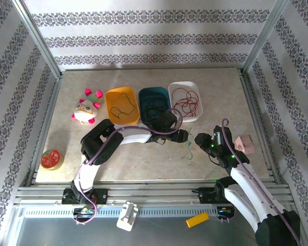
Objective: Untangle the cables
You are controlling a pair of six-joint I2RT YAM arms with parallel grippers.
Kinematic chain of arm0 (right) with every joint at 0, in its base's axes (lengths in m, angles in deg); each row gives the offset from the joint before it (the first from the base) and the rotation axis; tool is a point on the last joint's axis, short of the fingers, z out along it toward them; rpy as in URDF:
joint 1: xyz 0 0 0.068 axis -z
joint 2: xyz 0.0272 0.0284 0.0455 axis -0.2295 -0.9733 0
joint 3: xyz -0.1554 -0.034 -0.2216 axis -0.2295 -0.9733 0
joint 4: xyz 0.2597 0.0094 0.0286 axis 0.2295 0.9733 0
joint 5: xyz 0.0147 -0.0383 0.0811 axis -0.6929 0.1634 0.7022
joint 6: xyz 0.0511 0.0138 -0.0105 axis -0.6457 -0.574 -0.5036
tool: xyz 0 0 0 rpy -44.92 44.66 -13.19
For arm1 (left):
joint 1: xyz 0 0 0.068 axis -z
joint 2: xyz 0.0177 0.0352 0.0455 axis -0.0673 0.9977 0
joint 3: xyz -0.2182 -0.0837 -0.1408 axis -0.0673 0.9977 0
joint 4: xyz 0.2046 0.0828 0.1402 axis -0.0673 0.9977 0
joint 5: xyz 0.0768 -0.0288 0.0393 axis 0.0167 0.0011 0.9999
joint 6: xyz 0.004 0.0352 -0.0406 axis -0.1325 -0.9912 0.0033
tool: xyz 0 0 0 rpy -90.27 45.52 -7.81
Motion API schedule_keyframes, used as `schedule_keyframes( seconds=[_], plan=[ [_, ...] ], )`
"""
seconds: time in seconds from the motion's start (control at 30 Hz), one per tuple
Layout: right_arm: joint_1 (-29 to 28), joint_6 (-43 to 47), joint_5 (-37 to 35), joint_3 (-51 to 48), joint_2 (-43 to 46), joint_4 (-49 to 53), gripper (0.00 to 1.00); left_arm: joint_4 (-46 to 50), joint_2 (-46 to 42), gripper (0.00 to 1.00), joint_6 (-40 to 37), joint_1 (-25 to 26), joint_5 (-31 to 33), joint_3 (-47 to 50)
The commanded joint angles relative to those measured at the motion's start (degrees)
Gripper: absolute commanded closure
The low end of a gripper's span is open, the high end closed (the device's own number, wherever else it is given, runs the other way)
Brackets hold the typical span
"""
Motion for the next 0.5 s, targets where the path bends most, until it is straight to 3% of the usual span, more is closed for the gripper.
schedule_keyframes(
  seconds=[0.0, 0.07, 0.4, 0.47],
  plan=[
    [0.34, 0.31, 1.24, -0.66, 0.56, 1.97, 0.57, 3.43, 2.49, 0.32, 0.86, 1.28, -0.37, -2.01],
    [0.32, 0.69, 1.16, -0.32, 0.26, 2.63, 0.57, 3.64, 3.32, 0.39, 0.93, 1.37, -0.96, -2.7],
    [0.33, 1.18, 0.93, 0.35, -0.48, 3.35, 0.56, 3.55, 4.68, 0.94, 0.78, 1.54, -2.83, -4.4],
    [0.38, 1.66, 1.68, 0.26, -1.12, 3.2, 0.56, 2.37, 3.88, 1.0, 0.65, 1.55, -2.74, -3.29]
  ],
)
